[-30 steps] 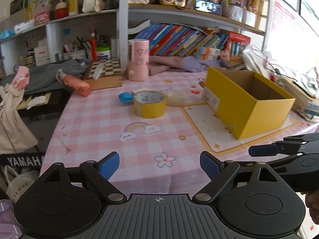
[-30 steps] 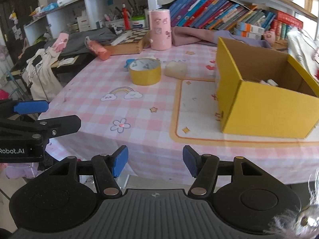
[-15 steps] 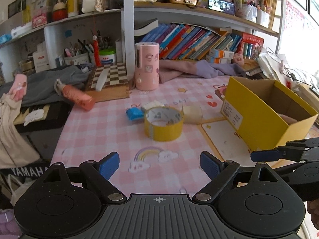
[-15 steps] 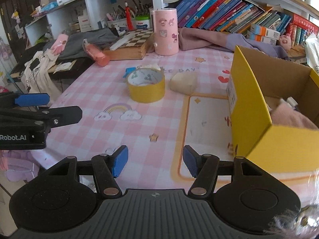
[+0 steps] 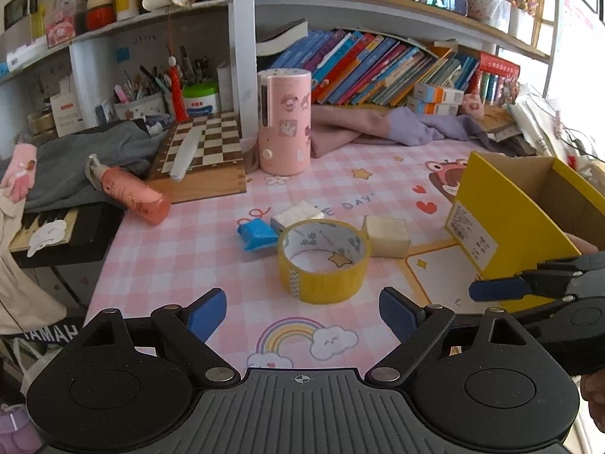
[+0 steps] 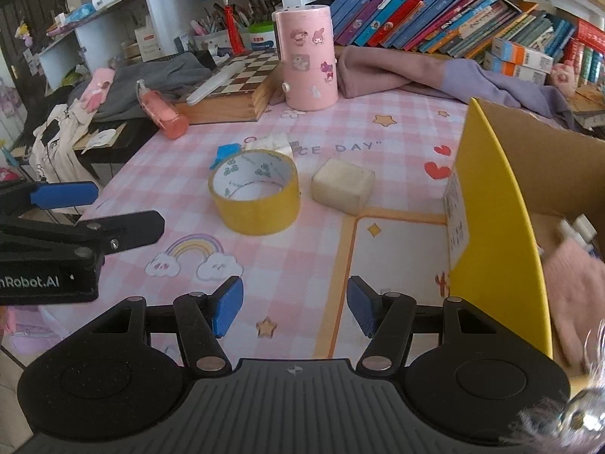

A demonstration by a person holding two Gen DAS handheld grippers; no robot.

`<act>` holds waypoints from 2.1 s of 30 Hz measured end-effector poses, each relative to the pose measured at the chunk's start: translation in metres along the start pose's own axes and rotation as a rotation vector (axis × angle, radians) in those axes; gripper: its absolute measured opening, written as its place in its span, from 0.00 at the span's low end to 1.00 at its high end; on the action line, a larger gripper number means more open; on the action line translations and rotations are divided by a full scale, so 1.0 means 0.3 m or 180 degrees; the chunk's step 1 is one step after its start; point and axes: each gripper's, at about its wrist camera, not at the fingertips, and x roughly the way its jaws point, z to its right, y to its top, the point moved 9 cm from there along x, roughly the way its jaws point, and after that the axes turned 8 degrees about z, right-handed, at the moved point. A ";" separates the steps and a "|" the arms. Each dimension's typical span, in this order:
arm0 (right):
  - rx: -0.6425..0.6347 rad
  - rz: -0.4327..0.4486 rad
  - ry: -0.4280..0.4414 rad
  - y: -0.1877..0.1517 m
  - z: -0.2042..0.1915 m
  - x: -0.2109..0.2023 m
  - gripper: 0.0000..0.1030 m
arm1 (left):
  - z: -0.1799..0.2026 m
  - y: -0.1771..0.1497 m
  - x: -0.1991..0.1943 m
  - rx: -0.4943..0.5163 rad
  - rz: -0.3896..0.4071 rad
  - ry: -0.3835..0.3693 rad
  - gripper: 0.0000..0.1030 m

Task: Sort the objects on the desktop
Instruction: 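Move both open tools toward the yellow tape roll and cream sponge block, then grasp the yellow tape roll with the left tool while the right tool grasps the sponge block, then lift the tape roll and sponge block in both tools toward the yellow box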

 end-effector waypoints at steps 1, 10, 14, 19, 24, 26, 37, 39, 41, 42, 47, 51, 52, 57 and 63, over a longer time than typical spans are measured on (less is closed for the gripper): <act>-0.0008 -0.0004 -0.0001 0.010 0.004 0.014 0.56 | 0.000 0.002 0.014 -0.0002 -0.0020 -0.0003 0.88; 0.0083 0.0037 -0.0106 0.117 0.072 0.124 0.56 | -0.018 0.039 0.124 -0.0008 -0.0086 0.0067 0.88; 0.0175 0.0041 -0.0168 0.159 0.103 0.186 0.56 | -0.053 0.063 0.186 -0.0110 -0.0098 0.0135 0.88; 0.0169 0.0010 -0.0255 0.197 0.124 0.273 0.56 | -0.088 0.068 0.268 -0.0245 -0.0188 0.0100 0.88; 0.0104 -0.0062 -0.0304 0.207 0.135 0.336 0.60 | -0.091 0.047 0.336 -0.0291 -0.0332 0.0065 0.86; 0.0097 -0.0082 -0.0303 0.208 0.137 0.355 0.61 | -0.087 0.037 0.358 -0.0289 -0.0388 0.0045 0.86; 0.0118 -0.0144 -0.0335 0.207 0.171 0.430 0.62 | -0.060 -0.015 0.436 -0.0169 -0.0683 -0.0083 0.70; 0.0135 -0.0174 -0.0324 0.199 0.177 0.434 0.62 | -0.058 -0.024 0.446 -0.0162 -0.0714 -0.0101 0.62; 0.0141 -0.0190 -0.0294 0.192 0.179 0.437 0.61 | -0.056 -0.025 0.453 -0.0218 -0.0710 -0.0120 0.52; 0.0135 -0.0194 -0.0275 0.191 0.178 0.438 0.60 | -0.056 -0.023 0.455 -0.0186 -0.0700 -0.0086 0.45; 0.0088 -0.0204 -0.0246 0.191 0.170 0.444 0.53 | -0.051 -0.020 0.453 -0.0100 -0.0676 -0.0086 0.17; 0.0077 -0.0183 -0.0208 0.193 0.168 0.433 0.44 | -0.056 -0.023 0.433 -0.0168 -0.0666 -0.0101 0.09; 0.0081 -0.0177 -0.0196 0.193 0.166 0.427 0.43 | -0.056 -0.021 0.423 -0.0165 -0.0645 -0.0097 0.09; 0.0103 -0.0152 -0.0140 0.191 0.152 0.393 0.39 | -0.065 -0.010 0.368 -0.0318 -0.0578 -0.0076 0.09; 0.0062 -0.0100 -0.0091 0.189 0.133 0.353 0.37 | -0.093 0.005 0.295 -0.0483 -0.0478 0.0004 0.09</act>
